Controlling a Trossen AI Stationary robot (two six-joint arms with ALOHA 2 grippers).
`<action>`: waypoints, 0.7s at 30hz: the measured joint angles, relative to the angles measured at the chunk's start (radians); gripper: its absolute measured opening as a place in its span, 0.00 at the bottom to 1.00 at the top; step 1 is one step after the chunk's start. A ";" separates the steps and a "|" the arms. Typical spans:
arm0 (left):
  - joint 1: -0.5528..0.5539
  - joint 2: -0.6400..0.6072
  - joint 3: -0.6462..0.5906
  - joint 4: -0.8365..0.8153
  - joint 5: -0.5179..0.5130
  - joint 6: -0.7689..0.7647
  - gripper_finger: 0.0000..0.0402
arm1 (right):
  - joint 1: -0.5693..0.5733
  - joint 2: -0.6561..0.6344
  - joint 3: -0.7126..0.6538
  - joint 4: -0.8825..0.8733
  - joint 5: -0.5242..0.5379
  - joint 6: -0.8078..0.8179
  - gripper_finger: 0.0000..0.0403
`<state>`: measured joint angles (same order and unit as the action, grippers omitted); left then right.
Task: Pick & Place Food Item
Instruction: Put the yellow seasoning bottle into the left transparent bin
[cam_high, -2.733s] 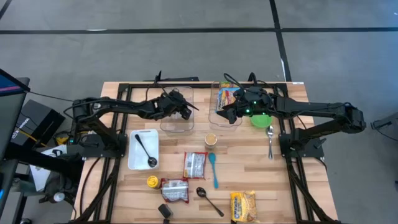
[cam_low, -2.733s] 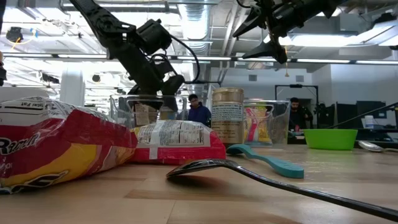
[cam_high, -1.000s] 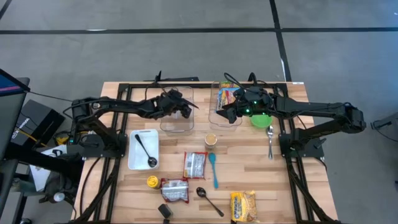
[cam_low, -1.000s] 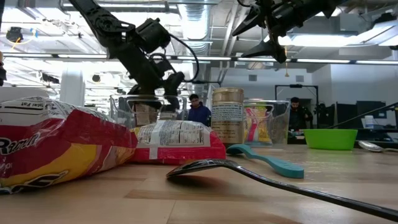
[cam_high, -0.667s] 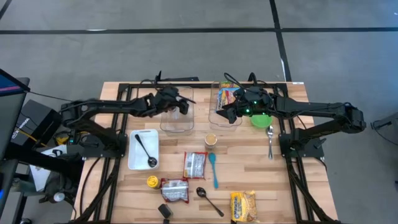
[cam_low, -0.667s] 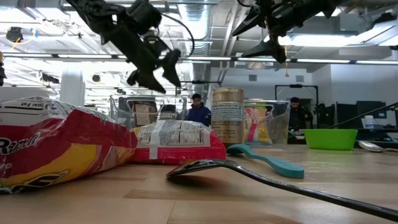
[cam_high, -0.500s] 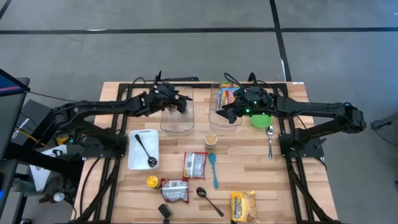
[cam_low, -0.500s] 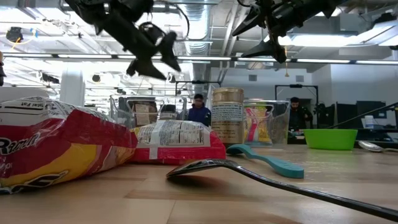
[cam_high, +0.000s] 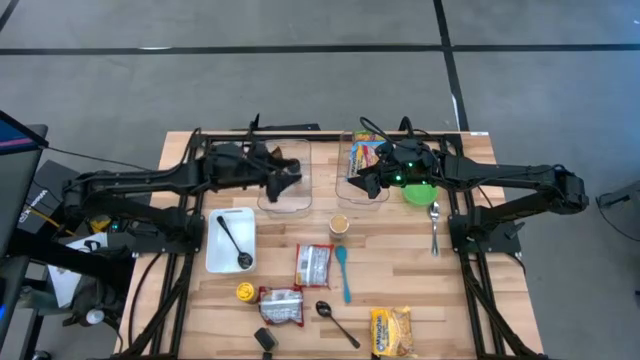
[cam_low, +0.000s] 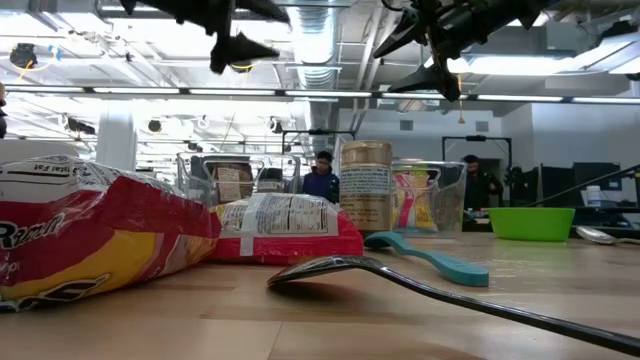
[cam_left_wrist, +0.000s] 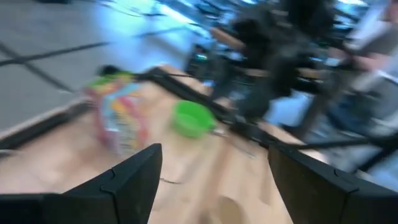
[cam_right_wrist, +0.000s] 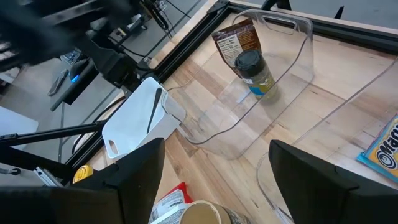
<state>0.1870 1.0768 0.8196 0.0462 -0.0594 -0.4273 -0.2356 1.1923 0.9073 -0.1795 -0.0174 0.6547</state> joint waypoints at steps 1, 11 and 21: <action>-0.017 -0.009 0.000 -0.001 0.022 0.000 0.72 | 0.000 0.000 0.000 0.000 0.000 0.000 0.70; -0.240 -0.049 0.000 -0.011 0.121 -0.094 0.72 | 0.000 0.000 0.000 -0.001 0.000 0.000 0.70; -0.472 -0.048 0.000 -0.023 0.121 -0.433 0.72 | 0.000 0.000 0.000 -0.002 0.000 0.000 0.70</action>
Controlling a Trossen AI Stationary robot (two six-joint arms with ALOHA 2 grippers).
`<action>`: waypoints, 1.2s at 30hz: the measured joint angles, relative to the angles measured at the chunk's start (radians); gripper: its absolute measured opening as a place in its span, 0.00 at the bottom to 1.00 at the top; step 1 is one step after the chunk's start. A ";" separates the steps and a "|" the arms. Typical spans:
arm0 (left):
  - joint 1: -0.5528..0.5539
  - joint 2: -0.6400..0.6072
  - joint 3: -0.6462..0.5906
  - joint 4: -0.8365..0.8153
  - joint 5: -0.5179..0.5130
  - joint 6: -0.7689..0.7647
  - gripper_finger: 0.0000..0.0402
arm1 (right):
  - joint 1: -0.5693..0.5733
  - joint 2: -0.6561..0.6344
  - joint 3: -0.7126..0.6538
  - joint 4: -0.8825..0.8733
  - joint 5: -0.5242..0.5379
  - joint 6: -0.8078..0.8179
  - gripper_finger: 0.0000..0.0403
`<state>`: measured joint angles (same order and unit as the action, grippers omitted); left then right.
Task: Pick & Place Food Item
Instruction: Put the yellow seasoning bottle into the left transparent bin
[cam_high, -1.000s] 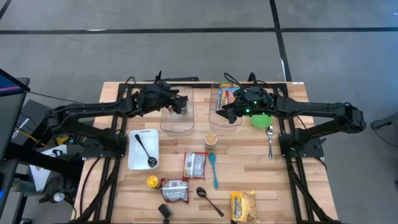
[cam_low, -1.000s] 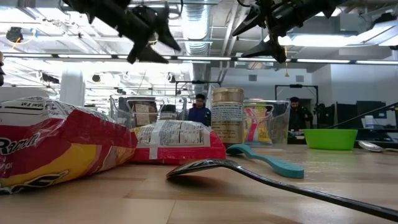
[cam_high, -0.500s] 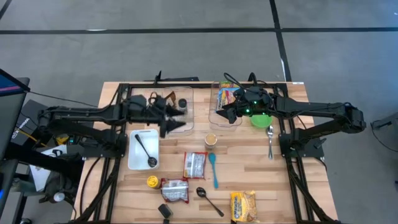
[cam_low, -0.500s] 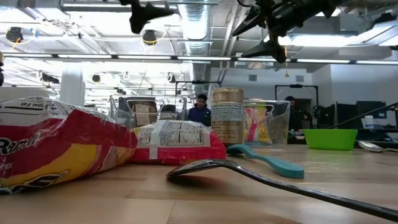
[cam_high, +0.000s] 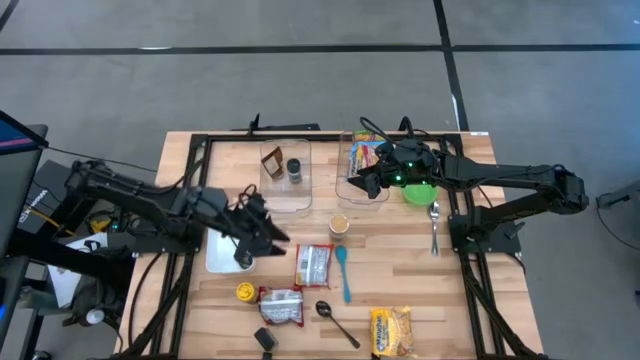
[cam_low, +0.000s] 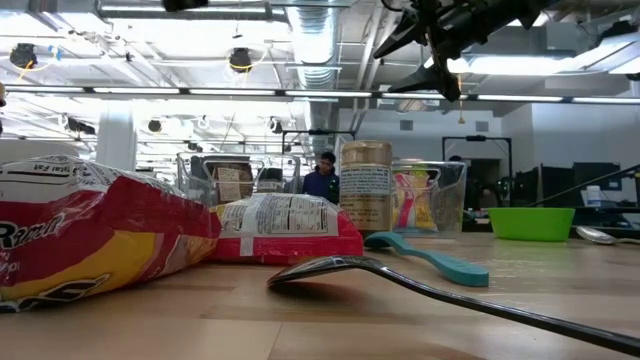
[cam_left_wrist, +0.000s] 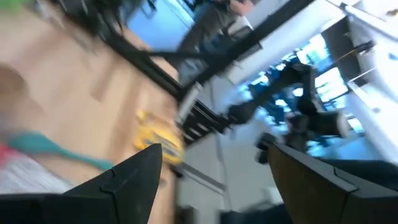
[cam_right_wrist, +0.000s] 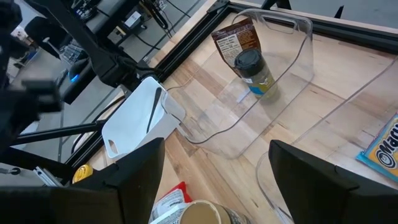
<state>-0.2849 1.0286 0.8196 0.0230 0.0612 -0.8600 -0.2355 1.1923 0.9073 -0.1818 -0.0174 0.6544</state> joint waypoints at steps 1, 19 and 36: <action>-0.021 0.000 0.000 -0.003 0.000 -0.045 0.72 | 0.000 0.000 0.000 0.000 0.000 0.000 0.70; -0.395 0.000 0.000 -0.026 0.045 -0.759 0.72 | 0.000 0.000 0.000 -0.002 -0.004 -0.008 0.70; -0.607 0.001 0.000 -0.536 0.061 -1.434 0.72 | 0.000 0.000 0.000 -0.002 -0.005 -0.011 0.70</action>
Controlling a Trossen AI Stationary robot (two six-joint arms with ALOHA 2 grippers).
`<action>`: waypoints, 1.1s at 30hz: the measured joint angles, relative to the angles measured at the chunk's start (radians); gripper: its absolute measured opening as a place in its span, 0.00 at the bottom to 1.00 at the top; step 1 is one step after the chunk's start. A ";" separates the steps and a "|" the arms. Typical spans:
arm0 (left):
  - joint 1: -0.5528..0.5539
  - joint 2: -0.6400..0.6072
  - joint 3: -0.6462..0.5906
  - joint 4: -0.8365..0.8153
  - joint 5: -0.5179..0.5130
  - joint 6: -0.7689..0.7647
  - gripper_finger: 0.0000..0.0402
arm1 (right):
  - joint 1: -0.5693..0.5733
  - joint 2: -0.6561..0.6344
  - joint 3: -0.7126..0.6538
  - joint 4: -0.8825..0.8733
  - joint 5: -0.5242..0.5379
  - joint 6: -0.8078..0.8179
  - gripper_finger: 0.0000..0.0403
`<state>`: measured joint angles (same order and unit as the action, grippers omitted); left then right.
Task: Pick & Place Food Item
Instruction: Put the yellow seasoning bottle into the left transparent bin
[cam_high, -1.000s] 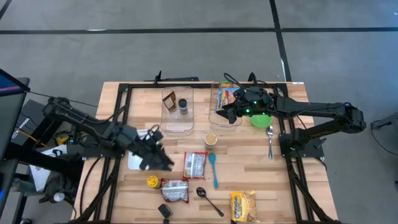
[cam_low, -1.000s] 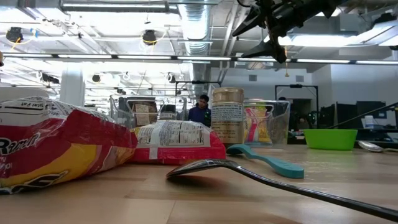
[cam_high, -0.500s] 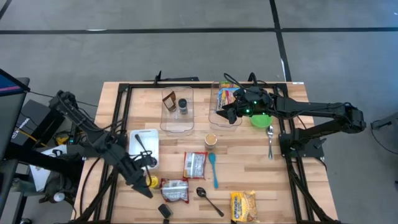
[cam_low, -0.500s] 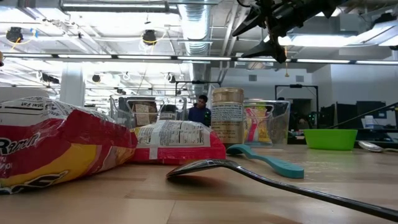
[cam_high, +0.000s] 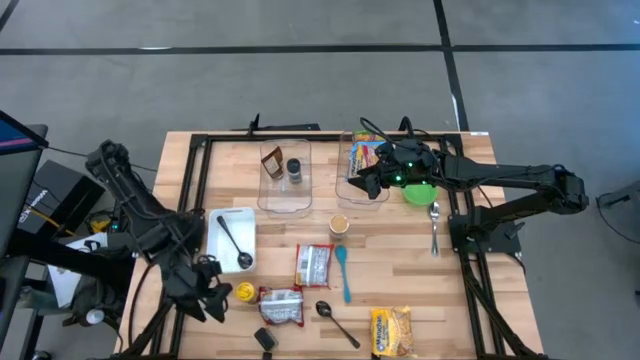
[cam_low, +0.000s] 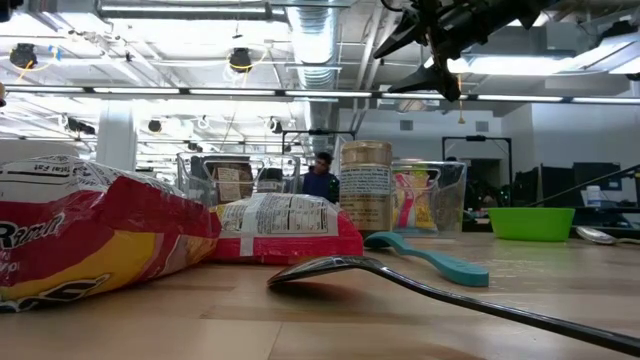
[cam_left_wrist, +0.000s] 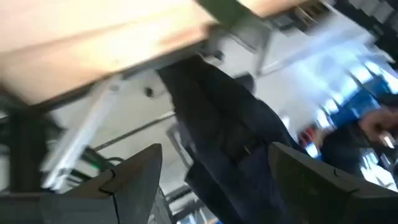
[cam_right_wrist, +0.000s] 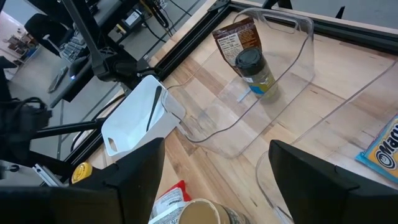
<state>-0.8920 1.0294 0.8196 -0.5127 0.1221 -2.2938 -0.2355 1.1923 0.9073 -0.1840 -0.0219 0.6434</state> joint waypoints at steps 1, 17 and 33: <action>-0.008 0.000 0.000 -0.026 -0.003 -0.021 0.72 | 0.000 0.000 0.000 0.000 0.000 0.000 0.70; 0.008 0.076 0.000 0.003 -0.279 0.138 0.72 | 0.000 0.000 0.000 -0.005 0.000 -0.015 0.70; 0.037 0.115 0.000 0.337 -0.440 0.354 0.72 | 0.000 0.000 0.000 -0.007 0.000 -0.015 0.70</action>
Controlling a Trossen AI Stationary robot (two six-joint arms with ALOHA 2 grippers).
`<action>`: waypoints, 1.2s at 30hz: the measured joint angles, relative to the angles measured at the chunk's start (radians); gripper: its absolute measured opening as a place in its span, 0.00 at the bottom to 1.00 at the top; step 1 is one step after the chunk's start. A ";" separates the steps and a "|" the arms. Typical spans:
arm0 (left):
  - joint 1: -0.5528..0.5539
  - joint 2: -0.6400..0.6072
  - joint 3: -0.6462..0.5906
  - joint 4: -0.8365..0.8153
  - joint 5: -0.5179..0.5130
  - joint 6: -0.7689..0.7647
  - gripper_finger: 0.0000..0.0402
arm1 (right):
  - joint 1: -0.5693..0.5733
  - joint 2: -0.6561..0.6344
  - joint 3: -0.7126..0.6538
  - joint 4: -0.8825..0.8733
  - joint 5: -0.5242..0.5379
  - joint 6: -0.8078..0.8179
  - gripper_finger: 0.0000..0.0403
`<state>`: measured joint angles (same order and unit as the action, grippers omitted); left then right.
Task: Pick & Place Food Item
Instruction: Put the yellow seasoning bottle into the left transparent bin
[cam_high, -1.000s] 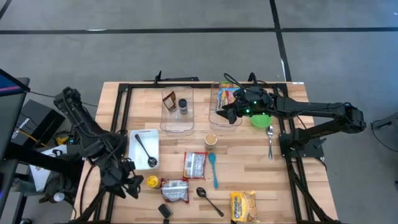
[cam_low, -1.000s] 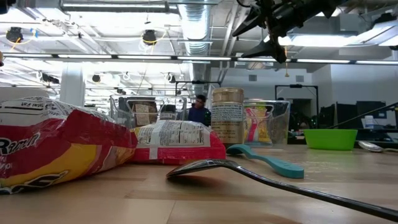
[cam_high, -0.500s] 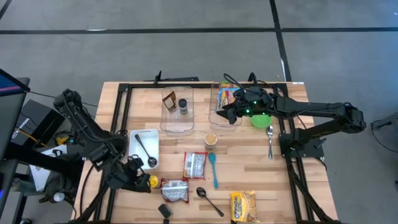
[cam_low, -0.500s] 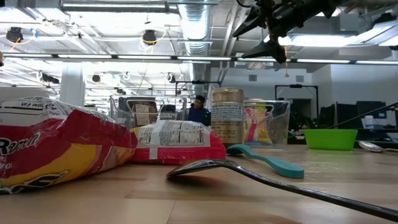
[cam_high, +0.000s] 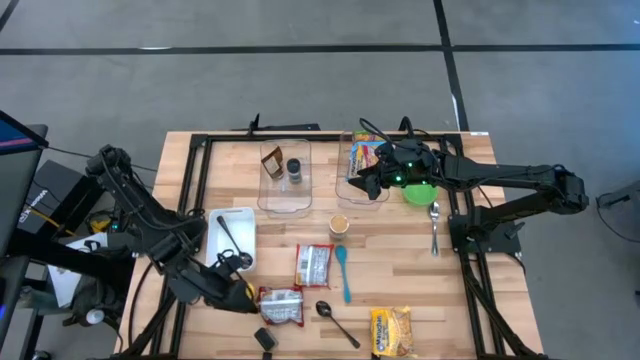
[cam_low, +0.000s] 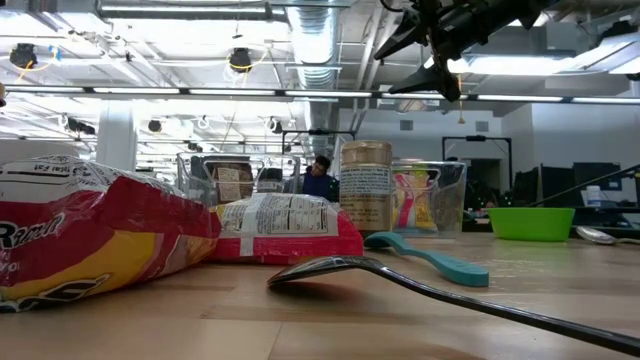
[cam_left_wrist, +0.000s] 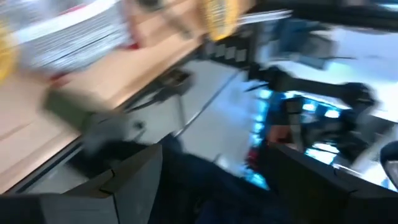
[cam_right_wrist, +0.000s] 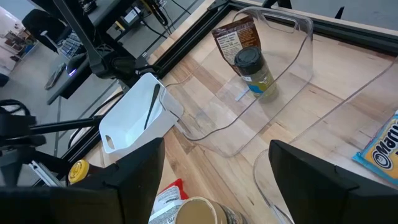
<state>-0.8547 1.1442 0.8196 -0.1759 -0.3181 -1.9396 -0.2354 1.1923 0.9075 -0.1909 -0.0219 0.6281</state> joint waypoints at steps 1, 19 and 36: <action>0.002 0.000 0.000 0.029 -0.027 0.029 0.72 | 0.000 0.000 0.000 0.000 0.000 0.000 0.70; 0.150 0.057 0.221 0.315 -0.101 0.795 0.58 | 0.000 0.000 0.000 -0.002 0.000 0.000 0.70; 0.240 0.108 0.322 0.075 -0.183 1.334 0.52 | 0.000 0.000 0.000 -0.016 0.000 0.000 0.70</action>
<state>-0.6144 1.2521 1.1419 -0.1008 -0.5011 -0.6053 -0.2355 1.1923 0.9077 -0.2066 -0.0216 0.6277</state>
